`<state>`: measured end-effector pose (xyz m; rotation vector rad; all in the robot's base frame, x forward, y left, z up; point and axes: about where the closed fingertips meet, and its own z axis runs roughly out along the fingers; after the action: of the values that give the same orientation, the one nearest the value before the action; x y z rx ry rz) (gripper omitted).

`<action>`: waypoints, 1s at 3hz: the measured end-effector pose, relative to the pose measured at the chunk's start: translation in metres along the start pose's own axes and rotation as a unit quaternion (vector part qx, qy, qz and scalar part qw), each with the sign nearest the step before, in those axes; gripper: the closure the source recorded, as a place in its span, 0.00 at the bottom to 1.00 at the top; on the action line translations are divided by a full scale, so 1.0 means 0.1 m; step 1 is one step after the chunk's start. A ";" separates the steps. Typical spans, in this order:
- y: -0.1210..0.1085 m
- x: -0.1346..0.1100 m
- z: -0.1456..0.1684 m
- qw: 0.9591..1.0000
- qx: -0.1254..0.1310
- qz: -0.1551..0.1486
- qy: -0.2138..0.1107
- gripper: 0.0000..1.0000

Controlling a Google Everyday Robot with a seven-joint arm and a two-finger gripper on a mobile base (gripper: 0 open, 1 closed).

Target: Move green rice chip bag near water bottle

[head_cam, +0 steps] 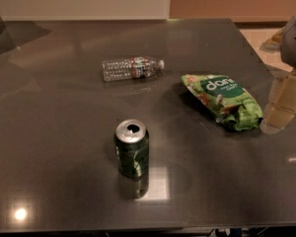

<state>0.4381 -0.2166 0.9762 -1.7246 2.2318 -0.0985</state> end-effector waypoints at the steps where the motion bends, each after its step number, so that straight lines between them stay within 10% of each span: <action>1: 0.00 0.00 0.00 1.000 0.000 0.000 0.000 0.00; 3: -0.03 0.00 -0.01 1.000 0.005 0.007 0.004 0.00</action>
Offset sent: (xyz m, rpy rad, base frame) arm 0.0050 -0.0023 -0.0021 -0.0121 0.0118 -0.0350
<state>0.4408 -0.2171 0.9779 -1.7054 2.2449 -0.1132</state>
